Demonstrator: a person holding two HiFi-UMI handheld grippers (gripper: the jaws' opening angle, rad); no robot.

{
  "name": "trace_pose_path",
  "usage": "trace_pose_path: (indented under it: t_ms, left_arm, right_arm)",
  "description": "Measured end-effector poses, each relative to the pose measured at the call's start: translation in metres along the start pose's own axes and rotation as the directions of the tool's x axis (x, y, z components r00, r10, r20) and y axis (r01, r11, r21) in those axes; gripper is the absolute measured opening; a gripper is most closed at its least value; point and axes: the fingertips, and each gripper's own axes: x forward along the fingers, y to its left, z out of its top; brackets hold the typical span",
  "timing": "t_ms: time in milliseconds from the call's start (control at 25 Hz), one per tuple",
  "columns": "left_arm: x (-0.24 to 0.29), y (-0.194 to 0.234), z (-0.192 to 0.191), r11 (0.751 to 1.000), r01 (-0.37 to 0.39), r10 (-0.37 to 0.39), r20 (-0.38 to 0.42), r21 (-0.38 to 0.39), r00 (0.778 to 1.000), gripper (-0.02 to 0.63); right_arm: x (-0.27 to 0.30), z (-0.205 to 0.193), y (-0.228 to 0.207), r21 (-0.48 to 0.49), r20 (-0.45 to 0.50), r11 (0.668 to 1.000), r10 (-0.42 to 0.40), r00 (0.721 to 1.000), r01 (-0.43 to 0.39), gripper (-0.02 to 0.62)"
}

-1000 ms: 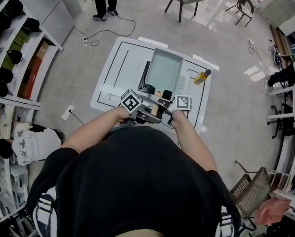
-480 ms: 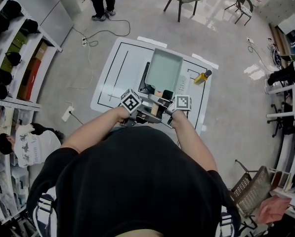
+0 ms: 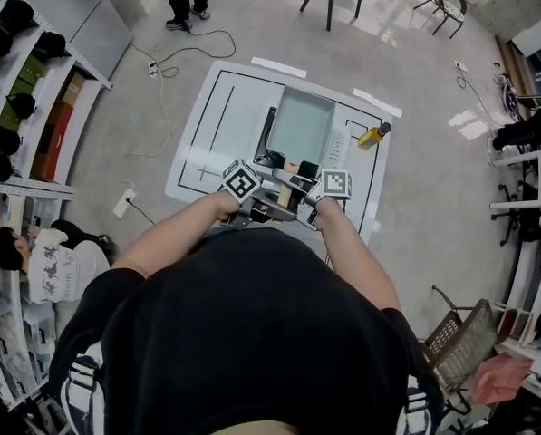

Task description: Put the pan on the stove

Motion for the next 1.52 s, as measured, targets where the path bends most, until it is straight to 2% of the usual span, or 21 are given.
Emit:
trace_pose_path:
  t_ms: [360, 520, 1520]
  left_arm:
    - [-0.001, 0.012, -0.004, 1.000, -0.001, 0.001, 0.001, -0.028, 1.000, 0.137]
    - [-0.004, 0.020, -0.007, 0.999, -0.009, 0.010, 0.007, -0.040, 1.000, 0.137]
    - [-0.010, 0.058, -0.027, 0.993, -0.023, 0.022, -0.012, -0.118, 1.000, 0.142]
  right_arm:
    - [0.002, 0.002, -0.025, -0.002, -0.013, 1.000, -0.027, 1.000, 0.027, 0.153]
    - [0.006, -0.001, -0.035, 0.043, -0.015, 0.999, -0.024, 1.000, 0.025, 0.153]
    - [0.014, -0.007, -0.080, 0.100, -0.022, 0.994, -0.051, 0.998, 0.053, 0.153]
